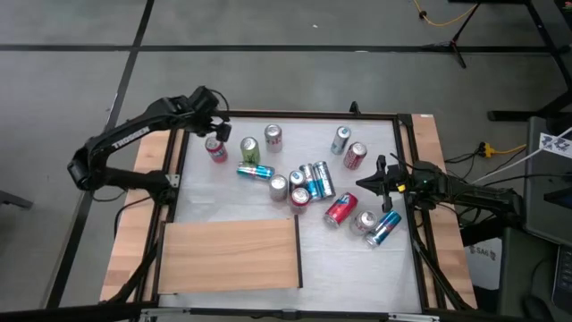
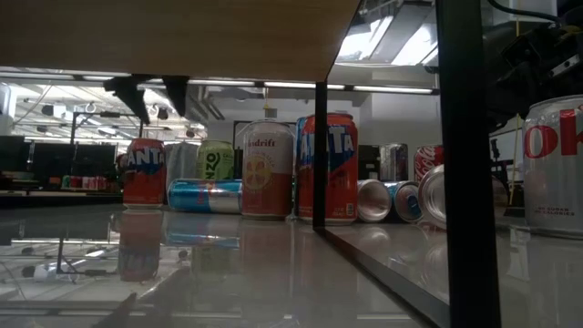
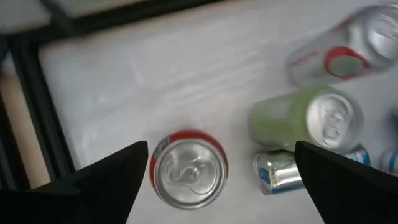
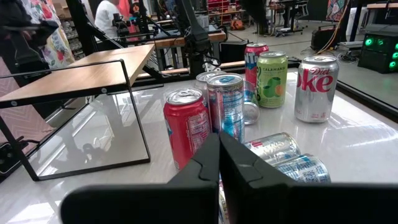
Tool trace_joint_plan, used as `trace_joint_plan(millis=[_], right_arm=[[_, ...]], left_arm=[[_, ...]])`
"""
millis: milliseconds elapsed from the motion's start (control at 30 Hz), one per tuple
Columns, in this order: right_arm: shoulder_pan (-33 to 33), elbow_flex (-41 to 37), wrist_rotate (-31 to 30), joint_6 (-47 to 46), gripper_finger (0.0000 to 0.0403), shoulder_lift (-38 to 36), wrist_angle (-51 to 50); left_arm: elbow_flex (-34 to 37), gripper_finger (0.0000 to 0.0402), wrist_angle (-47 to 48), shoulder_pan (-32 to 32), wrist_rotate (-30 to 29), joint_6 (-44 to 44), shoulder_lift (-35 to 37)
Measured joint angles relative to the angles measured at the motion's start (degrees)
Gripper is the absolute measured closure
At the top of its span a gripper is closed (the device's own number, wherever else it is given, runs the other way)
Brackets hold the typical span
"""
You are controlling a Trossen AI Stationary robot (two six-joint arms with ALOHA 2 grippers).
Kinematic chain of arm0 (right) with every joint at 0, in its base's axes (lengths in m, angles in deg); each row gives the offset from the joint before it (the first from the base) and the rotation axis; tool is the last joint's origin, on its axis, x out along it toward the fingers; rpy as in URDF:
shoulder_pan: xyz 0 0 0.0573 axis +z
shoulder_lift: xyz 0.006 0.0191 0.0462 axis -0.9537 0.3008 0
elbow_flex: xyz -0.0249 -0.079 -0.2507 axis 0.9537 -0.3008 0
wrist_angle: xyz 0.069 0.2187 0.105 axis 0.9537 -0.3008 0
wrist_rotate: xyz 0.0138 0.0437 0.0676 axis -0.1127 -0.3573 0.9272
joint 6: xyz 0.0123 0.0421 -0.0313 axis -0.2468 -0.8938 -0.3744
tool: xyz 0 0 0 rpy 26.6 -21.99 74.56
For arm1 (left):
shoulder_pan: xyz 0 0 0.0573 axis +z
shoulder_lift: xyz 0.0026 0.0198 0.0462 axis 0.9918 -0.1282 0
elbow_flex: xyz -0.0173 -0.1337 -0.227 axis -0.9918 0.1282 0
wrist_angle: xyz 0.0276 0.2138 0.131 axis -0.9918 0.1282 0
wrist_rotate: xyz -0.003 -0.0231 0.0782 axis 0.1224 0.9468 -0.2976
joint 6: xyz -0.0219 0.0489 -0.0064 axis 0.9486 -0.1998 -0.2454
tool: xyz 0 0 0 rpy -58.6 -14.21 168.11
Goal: Place canned beverage on shelf
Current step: Put the orange soda can on the shelf
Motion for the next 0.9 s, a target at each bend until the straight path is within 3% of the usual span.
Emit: trace_joint_plan(millis=[233, 367, 500, 733, 900], right_arm=[[0.0, 0.0, 0.0, 0.0, 0.04, 0.0, 0.0], [0.0, 0.0, 0.0, 0.0, 0.04, 0.0, 0.0], [0.0, 0.0, 0.0, 0.0, 0.04, 0.0, 0.0], [0.0, 0.0, 0.0, 0.0, 0.04, 0.0, 0.0], [0.0, 0.0, 0.0, 0.0, 0.04, 0.0, 0.0]], left_arm=[[0.0, 0.0007, -0.1, -0.1, 0.5, -22.3, 0.8], [0.0, 0.0007, 2.4, -0.1, 5.1, -34.9, 0.8], [0.0, 0.0007, 5.4, -0.1, 7.4, -43.3, 0.8], [0.0, 0.0007, 7.6, -0.1, 3.7, -57.1, 0.8], [0.0, 0.0007, 7.4, 0.0, 3.9, -60.1, -0.5]])
